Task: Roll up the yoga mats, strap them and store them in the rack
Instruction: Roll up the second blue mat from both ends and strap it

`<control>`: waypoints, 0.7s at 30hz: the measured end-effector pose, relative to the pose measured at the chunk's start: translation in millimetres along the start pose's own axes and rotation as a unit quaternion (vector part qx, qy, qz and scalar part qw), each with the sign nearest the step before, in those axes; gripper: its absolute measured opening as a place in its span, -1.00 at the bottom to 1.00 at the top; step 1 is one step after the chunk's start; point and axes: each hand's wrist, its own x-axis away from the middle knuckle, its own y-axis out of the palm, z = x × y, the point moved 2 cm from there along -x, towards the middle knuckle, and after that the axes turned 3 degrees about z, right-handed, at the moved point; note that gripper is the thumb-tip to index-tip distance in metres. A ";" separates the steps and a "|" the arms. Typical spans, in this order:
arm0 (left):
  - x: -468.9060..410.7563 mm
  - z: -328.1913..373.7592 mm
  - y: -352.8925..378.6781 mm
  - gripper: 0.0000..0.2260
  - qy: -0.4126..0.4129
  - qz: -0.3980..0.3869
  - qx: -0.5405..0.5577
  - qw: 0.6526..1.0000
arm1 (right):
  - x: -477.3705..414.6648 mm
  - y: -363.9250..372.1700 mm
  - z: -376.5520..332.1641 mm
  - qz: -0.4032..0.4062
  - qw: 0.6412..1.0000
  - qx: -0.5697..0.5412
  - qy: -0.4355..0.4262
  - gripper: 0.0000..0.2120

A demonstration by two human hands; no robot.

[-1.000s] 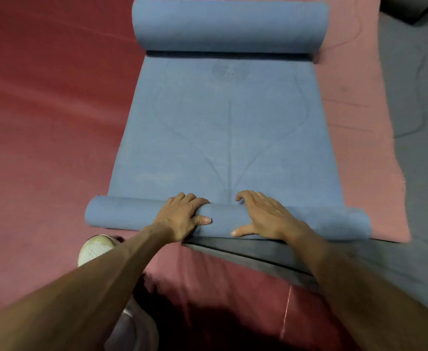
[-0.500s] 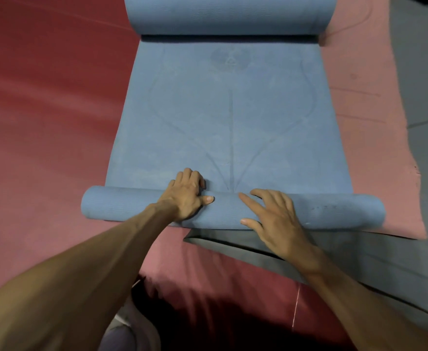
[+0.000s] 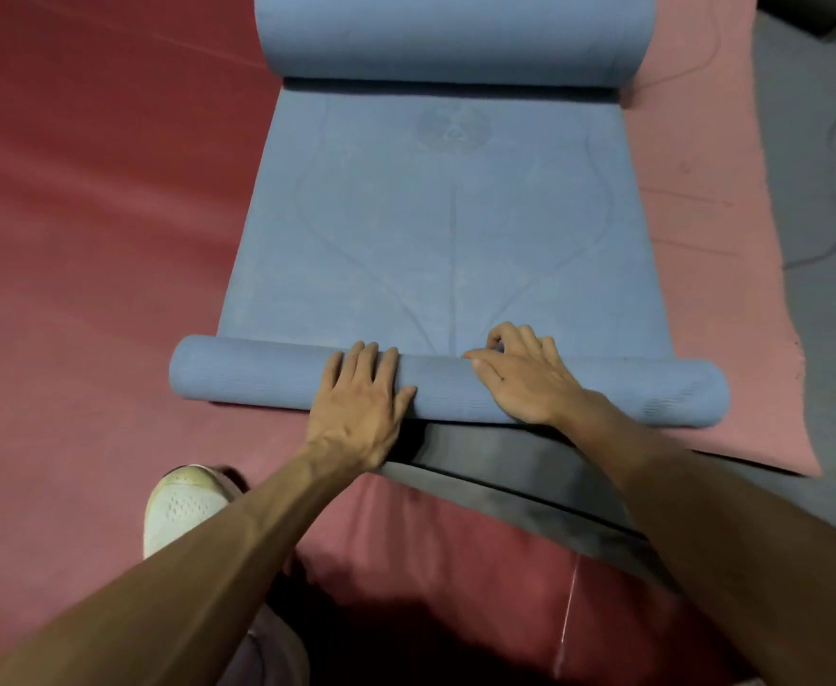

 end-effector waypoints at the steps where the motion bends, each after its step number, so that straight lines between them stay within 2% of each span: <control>1: -1.0 0.2 1.0 -0.44 0.000 0.002 -0.007 1.000 | -4.7 -1.6 0.7 -0.005 1.000 0.017 -0.003 -0.63; 4: -9.8 -2.2 6.6 -0.41 0.002 -0.012 -0.005 1.000 | -15.1 -4.6 0.8 0.004 0.998 0.069 -0.009 -0.63; 9: -28.4 -9.9 7.2 -0.29 0.040 -0.021 0.002 0.999 | -25.6 -8.1 2.6 0.005 0.995 0.094 -0.019 -0.60; 12: -38.5 -13.6 5.5 -0.27 0.054 -0.011 0.005 0.998 | -28.4 -6.2 1.9 0.103 0.985 0.134 -0.046 -0.55; 14: -46.2 -14.9 2.8 -0.23 0.054 0.002 0.011 0.998 | -22.3 -5.6 -0.2 0.181 0.973 0.139 -0.034 -0.61; 15: -50.7 -15.3 1.3 -0.21 0.057 0.006 0.010 0.998 | -18.9 -5.3 -2.1 0.192 0.973 0.128 -0.021 -0.63; 19: -67.7 -18.0 -2.5 -0.19 0.051 -0.021 0.024 0.998 | -5.1 2.1 -3.2 0.172 0.979 0.107 -0.012 -0.56; 21: -74.0 -19.5 -1.9 -0.30 0.055 -0.033 0.033 0.997 | 0.7 5.7 -1.3 0.170 0.979 0.111 -0.015 -0.51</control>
